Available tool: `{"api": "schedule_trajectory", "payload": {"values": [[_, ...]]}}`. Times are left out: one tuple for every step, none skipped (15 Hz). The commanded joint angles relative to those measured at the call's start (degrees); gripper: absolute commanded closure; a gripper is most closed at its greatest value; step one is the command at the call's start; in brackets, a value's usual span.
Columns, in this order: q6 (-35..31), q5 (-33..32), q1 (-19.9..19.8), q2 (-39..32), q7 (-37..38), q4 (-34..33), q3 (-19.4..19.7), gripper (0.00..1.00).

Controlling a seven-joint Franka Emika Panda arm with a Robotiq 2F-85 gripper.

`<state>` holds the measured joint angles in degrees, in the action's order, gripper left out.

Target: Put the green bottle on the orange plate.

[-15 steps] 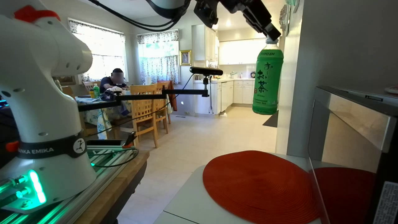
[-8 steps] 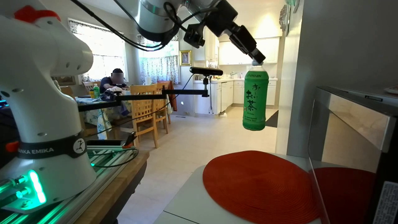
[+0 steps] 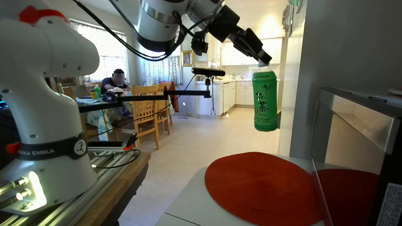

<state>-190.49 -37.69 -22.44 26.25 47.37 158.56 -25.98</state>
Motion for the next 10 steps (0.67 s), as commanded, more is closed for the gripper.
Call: {"api": "schedule_trajectory", "payload": {"values": [[-3.6,-1.8,-9.6,-0.3,1.8,0.0,-8.9,0.92],[-3.9,-1.7,-11.4,-0.6,1.8,0.0,-11.2,0.92],[-4.5,-1.6,-13.2,-0.8,1.9,0.0,-13.4,0.92],[-5.2,-1.5,-15.1,-1.0,2.0,0.0,-15.9,0.92],[-5.7,-1.2,-17.0,-1.0,2.3,0.1,-18.3,0.92],[-6.1,-0.9,-19.0,-0.9,2.6,0.1,-20.8,0.92],[-6.5,-0.7,-21.1,-0.7,2.9,0.1,-23.3,0.92],[-6.9,-0.5,-22.8,-0.8,3.0,0.1,-25.4,0.92],[-7.3,-0.2,-25.0,-0.6,3.7,0.1,-27.9,0.92],[-7.6,-0.1,-26.9,-0.5,4.0,0.1,-30.0,0.92]]}}
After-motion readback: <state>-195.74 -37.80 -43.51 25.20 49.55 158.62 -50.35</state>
